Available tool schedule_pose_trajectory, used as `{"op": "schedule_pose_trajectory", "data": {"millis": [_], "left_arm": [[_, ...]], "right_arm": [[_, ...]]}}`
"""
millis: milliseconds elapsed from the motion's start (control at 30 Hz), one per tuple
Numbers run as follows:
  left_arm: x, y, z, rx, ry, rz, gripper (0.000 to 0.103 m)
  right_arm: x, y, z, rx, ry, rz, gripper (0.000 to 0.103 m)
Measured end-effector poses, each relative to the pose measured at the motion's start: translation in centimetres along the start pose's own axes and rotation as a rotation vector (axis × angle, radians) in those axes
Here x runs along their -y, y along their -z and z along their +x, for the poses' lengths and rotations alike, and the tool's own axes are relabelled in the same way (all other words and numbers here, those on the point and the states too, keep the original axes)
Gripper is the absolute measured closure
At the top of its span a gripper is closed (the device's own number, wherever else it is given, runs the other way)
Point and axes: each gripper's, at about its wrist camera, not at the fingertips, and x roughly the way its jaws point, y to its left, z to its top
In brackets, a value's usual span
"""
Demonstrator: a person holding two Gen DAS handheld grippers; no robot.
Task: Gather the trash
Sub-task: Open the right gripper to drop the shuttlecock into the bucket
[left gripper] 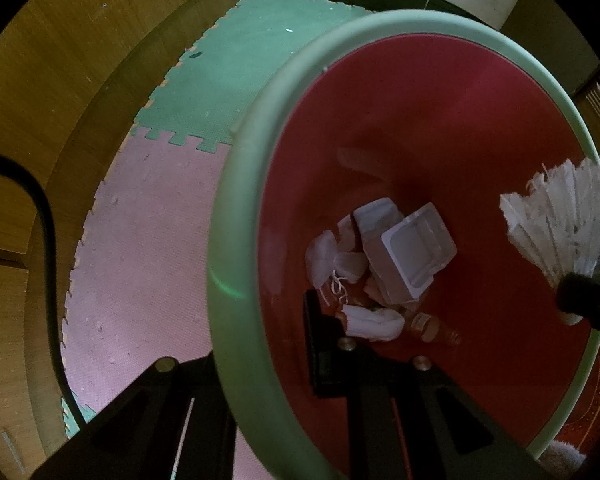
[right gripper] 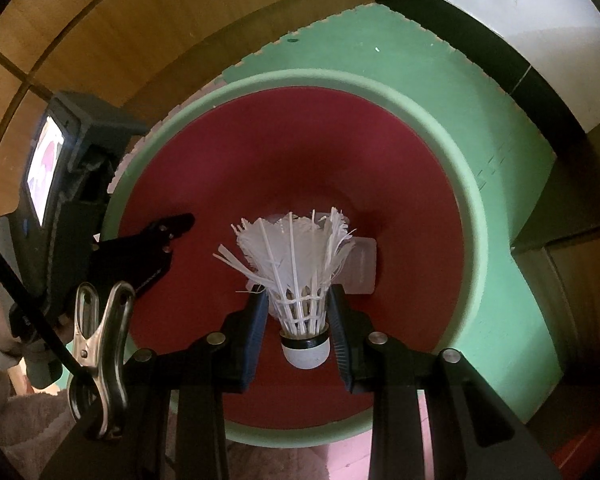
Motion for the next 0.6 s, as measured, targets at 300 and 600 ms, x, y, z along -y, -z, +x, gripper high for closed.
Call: {"op": "schedule_pose_trajectory", "data": {"millis": [300, 600], "left_arm": [[0.0, 0.0, 0.0, 0.000, 0.001, 0.000, 0.093], [-0.1, 0.1, 0.0, -0.004, -0.001, 0.000, 0.093]], "right_arm": [[-0.2, -0.2, -0.1, 0.025, -0.002, 0.022, 0.055], [-0.3, -0.3, -1.4, 0.053, -0.007, 0.021, 0.053]]}}
